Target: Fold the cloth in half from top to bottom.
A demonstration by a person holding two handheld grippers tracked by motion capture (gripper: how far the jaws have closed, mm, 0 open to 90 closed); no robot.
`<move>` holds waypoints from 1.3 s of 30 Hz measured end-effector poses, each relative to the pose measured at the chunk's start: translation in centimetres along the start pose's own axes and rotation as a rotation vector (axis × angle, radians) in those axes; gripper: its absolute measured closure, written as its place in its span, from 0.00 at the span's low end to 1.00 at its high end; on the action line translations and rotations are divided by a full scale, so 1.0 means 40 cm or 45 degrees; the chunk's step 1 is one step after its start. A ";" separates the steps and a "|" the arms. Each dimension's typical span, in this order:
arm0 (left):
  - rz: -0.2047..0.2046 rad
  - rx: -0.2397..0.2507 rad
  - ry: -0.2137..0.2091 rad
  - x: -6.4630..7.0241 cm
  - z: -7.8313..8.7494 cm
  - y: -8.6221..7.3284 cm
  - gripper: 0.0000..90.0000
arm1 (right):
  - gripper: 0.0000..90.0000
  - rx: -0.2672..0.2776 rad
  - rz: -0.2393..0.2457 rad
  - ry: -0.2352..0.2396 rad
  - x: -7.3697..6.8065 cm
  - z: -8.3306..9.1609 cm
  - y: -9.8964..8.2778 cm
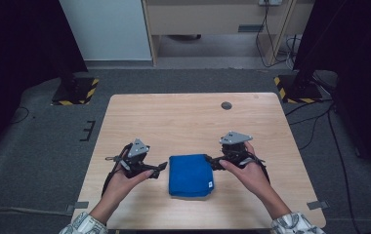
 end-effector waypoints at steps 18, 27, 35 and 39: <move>0.089 -0.067 0.089 -0.117 0.000 -0.074 0.07 | 0.10 -0.013 -0.131 -0.102 0.120 0.042 -0.076; 0.095 -0.145 0.127 -0.156 -0.012 -0.135 0.07 | 0.10 -0.051 -0.174 -0.117 0.156 0.056 -0.154; 0.126 -0.178 0.171 -0.198 -0.027 -0.158 0.07 | 0.09 -0.121 -0.225 -0.137 0.195 0.044 -0.230; 0.148 -0.184 0.183 -0.214 -0.050 -0.160 0.07 | 0.10 -0.124 -0.296 -0.181 0.245 0.041 -0.243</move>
Point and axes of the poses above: each handheld gripper's, and its own axes: z roughly backward along the jaws, y roughly out of its top, x roughly to its right, the point moved 9 cm from there along -z, roughly forward along the jaws, and after that the axes turned 2 degrees about -z, right-handed, at the moved point
